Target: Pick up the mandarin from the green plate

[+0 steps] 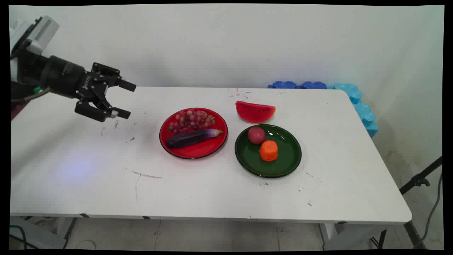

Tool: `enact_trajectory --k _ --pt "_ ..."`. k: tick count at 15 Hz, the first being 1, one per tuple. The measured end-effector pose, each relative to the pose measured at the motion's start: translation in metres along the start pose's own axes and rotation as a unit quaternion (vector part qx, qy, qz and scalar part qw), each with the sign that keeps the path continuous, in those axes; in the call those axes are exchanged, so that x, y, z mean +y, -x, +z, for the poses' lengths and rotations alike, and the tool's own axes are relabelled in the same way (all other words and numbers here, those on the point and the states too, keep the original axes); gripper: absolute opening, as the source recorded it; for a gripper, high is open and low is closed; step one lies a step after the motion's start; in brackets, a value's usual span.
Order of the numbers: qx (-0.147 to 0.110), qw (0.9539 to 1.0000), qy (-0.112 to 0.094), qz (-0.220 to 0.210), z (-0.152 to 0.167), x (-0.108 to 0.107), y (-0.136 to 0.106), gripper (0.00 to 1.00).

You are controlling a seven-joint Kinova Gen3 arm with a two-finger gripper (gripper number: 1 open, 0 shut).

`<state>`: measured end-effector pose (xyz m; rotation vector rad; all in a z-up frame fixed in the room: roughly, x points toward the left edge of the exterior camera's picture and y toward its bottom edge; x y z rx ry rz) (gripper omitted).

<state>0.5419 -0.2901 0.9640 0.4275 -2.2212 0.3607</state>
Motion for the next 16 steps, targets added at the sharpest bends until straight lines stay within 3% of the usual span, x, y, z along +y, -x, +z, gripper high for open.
enact_trajectory --k 5,12,16 --pt "-0.022 0.9997 0.005 -0.003 -0.006 -0.013 -0.017 1.00" --pt "-0.051 0.9984 0.022 -0.006 -0.003 -0.030 -0.085 1.00" --pt "-0.058 0.9974 0.031 0.029 0.017 -0.036 -0.126 1.00"
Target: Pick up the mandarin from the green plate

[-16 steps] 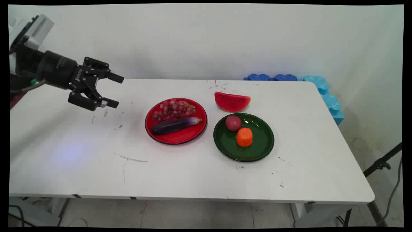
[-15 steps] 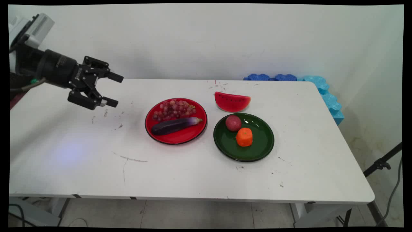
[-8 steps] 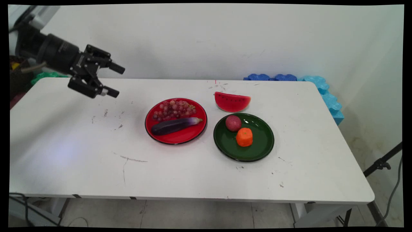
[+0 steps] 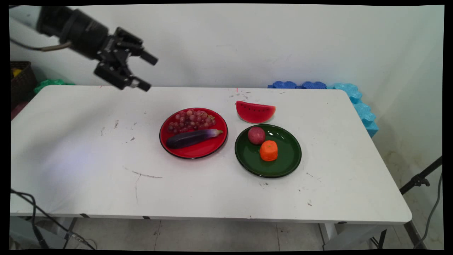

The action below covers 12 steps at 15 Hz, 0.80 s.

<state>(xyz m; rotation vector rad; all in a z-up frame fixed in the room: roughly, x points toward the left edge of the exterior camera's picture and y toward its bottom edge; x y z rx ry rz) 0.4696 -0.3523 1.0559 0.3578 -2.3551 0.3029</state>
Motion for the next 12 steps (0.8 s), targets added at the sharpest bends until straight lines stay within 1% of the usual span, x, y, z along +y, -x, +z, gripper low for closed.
enact_trajectory --k 2,4,7,9,12 --pt "-0.006 0.9998 0.001 0.018 0.016 -0.006 -0.023 1.00" --pt "-0.009 0.9995 0.003 0.031 0.032 -0.010 -0.039 1.00" --pt "-0.018 0.9980 0.005 0.060 0.073 -0.016 -0.069 1.00" --pt "-0.023 0.9969 0.007 0.075 0.097 -0.019 -0.081 1.00" --pt "-0.032 0.9948 0.017 0.095 0.149 -0.020 -0.097 1.00"
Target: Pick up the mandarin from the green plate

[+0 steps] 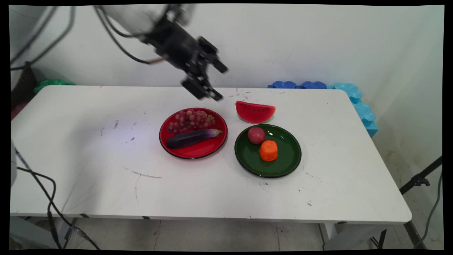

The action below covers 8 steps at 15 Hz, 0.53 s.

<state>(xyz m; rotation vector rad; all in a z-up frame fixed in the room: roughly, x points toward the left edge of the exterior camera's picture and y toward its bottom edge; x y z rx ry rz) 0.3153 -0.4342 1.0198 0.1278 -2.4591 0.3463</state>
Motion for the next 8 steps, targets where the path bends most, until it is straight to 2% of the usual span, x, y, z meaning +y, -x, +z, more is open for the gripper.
enact_trajectory --k 5,8 --pt "-0.017 0.9996 0.019 0.012 0.068 0.002 -0.011 1.00" --pt "-0.033 0.9988 0.034 0.013 0.122 0.005 -0.016 1.00"
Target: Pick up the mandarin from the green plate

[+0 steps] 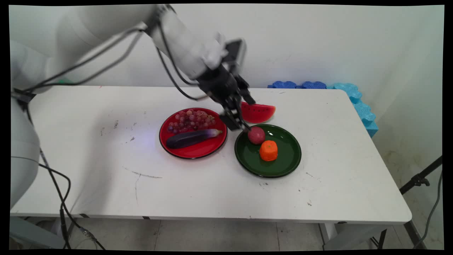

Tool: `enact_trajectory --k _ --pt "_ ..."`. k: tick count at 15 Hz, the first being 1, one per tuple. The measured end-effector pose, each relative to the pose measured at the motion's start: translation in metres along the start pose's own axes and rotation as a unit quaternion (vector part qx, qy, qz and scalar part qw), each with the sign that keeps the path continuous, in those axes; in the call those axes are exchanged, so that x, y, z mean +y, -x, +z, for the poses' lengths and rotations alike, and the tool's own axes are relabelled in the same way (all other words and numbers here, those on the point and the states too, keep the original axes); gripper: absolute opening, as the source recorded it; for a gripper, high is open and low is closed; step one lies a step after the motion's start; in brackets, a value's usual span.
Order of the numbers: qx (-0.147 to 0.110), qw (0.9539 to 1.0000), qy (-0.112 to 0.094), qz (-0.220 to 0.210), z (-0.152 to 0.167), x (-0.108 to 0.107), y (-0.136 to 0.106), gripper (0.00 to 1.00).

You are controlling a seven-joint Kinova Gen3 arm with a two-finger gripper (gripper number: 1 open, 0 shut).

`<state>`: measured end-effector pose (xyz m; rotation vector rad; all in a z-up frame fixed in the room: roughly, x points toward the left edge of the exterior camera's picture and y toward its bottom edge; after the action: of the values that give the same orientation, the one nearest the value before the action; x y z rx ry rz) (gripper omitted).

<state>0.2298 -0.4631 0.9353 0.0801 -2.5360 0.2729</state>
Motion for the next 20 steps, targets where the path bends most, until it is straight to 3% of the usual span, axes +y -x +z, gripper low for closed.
enact_trajectory --k 4,8,20 --pt "-0.018 0.9996 0.019 -0.007 0.061 -0.001 -0.005 1.00" --pt "-0.030 0.9991 0.028 -0.015 0.097 -0.005 -0.006 1.00" --pt "-0.058 0.9974 0.038 -0.018 0.156 -0.011 -0.003 1.00"
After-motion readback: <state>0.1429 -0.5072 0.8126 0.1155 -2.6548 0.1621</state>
